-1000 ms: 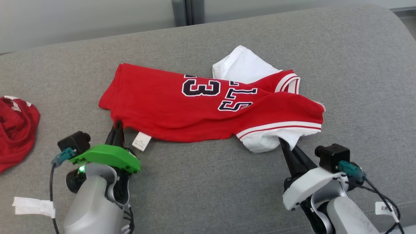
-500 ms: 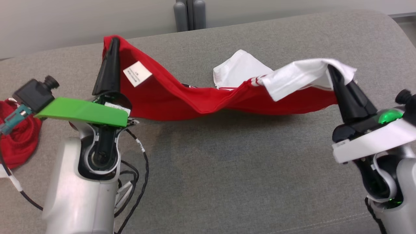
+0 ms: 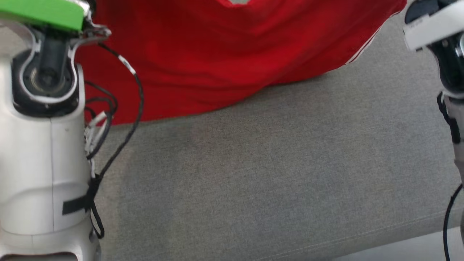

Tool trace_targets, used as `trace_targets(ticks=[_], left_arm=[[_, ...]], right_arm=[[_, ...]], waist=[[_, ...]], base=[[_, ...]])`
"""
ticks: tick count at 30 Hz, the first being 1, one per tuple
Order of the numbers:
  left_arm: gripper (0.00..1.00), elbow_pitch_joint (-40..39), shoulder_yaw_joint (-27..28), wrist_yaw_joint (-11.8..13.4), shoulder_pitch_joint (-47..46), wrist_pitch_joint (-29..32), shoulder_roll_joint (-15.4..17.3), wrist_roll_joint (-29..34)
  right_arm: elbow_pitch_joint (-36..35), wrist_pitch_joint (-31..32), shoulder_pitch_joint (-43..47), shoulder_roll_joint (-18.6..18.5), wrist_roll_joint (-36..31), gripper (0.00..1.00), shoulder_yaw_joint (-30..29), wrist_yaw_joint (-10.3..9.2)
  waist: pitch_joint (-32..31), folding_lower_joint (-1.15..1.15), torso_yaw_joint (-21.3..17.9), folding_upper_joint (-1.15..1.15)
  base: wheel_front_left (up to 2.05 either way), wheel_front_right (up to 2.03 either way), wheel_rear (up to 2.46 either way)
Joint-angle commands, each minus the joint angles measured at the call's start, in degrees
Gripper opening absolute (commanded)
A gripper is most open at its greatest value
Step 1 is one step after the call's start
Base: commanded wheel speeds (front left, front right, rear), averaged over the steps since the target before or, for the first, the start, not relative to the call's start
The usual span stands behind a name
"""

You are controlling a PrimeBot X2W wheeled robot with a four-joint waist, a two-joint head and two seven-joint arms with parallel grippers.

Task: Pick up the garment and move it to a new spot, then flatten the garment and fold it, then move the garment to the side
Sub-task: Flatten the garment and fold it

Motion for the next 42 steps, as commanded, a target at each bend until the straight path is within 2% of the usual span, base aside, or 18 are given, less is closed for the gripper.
trace_targets(ticks=[1,3,6,10,12,15,18,21,23,27,32,36,40,42], left_arm=[[0.0,1.82,0.2,0.01,-3.04,-0.52,1.36,1.56],[0.0,5.7,0.17,-1.0,-7.61,-1.66,2.15,2.91],[0.0,12.03,-0.14,-4.24,-14.2,-5.55,3.68,6.23],[0.0,18.69,-0.81,-7.76,-22.16,-11.77,4.85,10.66],[0.0,20.25,-0.96,-9.22,-25.54,-14.96,4.14,11.63],[0.0,20.82,-0.86,-10.77,-29.68,-19.04,3.73,11.84],[0.0,19.65,-0.77,-11.79,-32.41,-22.01,3.18,9.88],[0.0,17.8,-2.26,-12.19,-31.65,-23.24,4.11,7.81],[0.0,17.4,-3.85,-12.09,-28.45,-23.9,5.69,6.8],[0.0,19.8,-8.16,-12.13,-21.55,-25.53,8.23,7.32],[0.0,25.46,-10.98,-12.15,-11.76,-26.88,8.38,6.28],[0.0,28.06,-11.97,-12.15,-5.23,-27.11,7.6,4.53],[0.0,27.91,-11.67,-12.16,1.7,-27.11,7.62,3.35],[0.0,27.29,-11.49,-12.16,5.34,-27.11,7.69,2.39]], right_arm=[[3.52,-0.59,-4.05,1.09,0.22,0.0,0.97,-0.04],[10.49,-2.28,-10.59,2.93,-0.05,0.0,1.53,-0.05],[20.01,-6.21,-20.13,5.19,-1.55,0.0,2.48,-0.05],[27.15,-17.04,-30.63,7.28,-1.92,0.0,2.25,-0.03],[29.42,-21.31,-34.62,7.28,-2.76,0.0,2.14,-0.04],[29.99,-23.91,-39.63,6.91,-3.52,0.0,1.05,-0.04],[26.25,-24.38,-42.6,6.35,-5.34,0.0,-2.2,-0.04],[22.4,-24.26,-41.02,6.78,-7.0,0.0,-4.12,-0.04],[21.97,-24.28,-37.99,6.81,-7.61,0.0,-2.61,-0.04],[23.32,-24.31,-31.56,5.81,-5.32,0.0,3.06,-0.04],[26.0,-24.31,-21.83,4.17,-0.23,0.0,12.21,-0.05],[27.2,-23.79,-15.56,1.11,5.05,0.0,18.68,-0.06],[25.51,-19.52,-9.44,-3.01,10.84,0.0,23.76,-0.06],[23.91,-17.02,-6.15,-5.4,13.83,0.0,24.52,-0.07]], waist=[[7.2,0.0,-2.77,0.0],[9.62,0.0,-3.54,0.0],[12.3,0.0,-3.86,0.0],[13.57,0.0,-4.12,0.0],[13.61,0.0,-4.02,0.0],[13.65,0.0,-3.73,0.0],[14.24,0.0,-3.53,0.0],[15.12,0.0,-3.49,0.0],[15.54,0.0,-3.69,0.0],[15.96,0.0,-4.06,0.0],[16.01,0.0,-4.41,0.0],[14.75,0.0,-3.95,0.0],[12.01,0.0,-3.18,0.0],[10.39,0.0,-2.71,0.0]], base=[[0.0,0.0,0.0],[0.0,0.0,0.0],[0.0,0.0,0.0],[0.0,0.0,0.0],[0.0,0.0,0.0],[0.0,0.0,0.0],[0.0,0.0,0.0],[0.0,0.0,0.0],[0.0,0.0,0.0],[0.0,0.0,0.0],[0.0,0.0,0.0],[0.0,0.0,0.0],[0.0,0.0,0.0],[0.0,0.0,0.0]])
